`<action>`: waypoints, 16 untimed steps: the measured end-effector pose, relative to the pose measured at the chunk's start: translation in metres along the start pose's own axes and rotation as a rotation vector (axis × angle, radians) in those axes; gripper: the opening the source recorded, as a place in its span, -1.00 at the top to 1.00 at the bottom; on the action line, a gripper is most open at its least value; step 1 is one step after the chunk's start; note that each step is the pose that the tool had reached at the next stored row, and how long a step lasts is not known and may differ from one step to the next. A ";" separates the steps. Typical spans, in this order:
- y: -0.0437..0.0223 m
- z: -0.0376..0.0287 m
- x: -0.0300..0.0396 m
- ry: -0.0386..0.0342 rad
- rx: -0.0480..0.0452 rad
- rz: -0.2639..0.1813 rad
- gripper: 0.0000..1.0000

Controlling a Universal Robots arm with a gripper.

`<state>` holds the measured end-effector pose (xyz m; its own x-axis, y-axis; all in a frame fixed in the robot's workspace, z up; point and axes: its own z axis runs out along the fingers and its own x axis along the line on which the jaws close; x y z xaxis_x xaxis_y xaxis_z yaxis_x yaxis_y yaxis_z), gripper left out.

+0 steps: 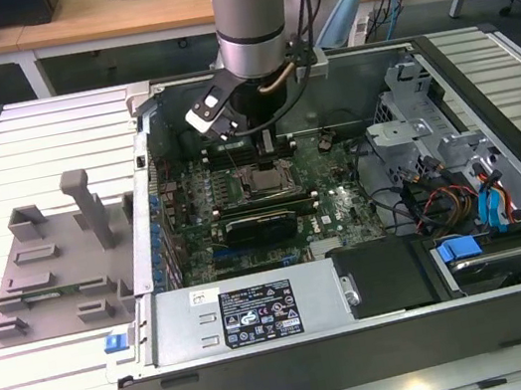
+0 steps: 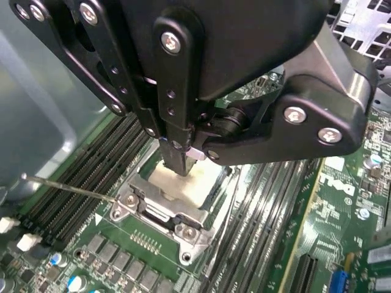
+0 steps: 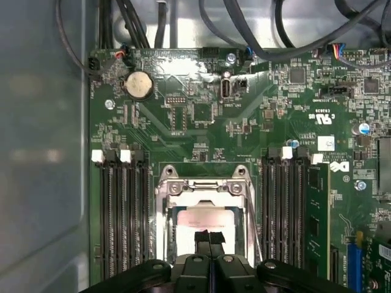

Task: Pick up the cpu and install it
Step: 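Close the cpu cover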

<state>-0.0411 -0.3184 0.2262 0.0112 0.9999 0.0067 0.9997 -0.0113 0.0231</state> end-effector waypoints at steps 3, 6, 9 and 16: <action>-0.0006 0.0007 -0.0002 -0.0003 0.0014 0.000 0.79; -0.0006 0.0008 -0.0002 -0.0002 0.0014 0.000 0.79; -0.0006 0.0008 -0.0002 -0.0001 0.0013 0.000 0.79; -0.0006 0.0010 -0.0002 0.0003 0.0014 -0.019 0.79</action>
<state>-0.0418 -0.3185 0.2253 -0.0083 0.9999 0.0066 0.9997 0.0082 0.0218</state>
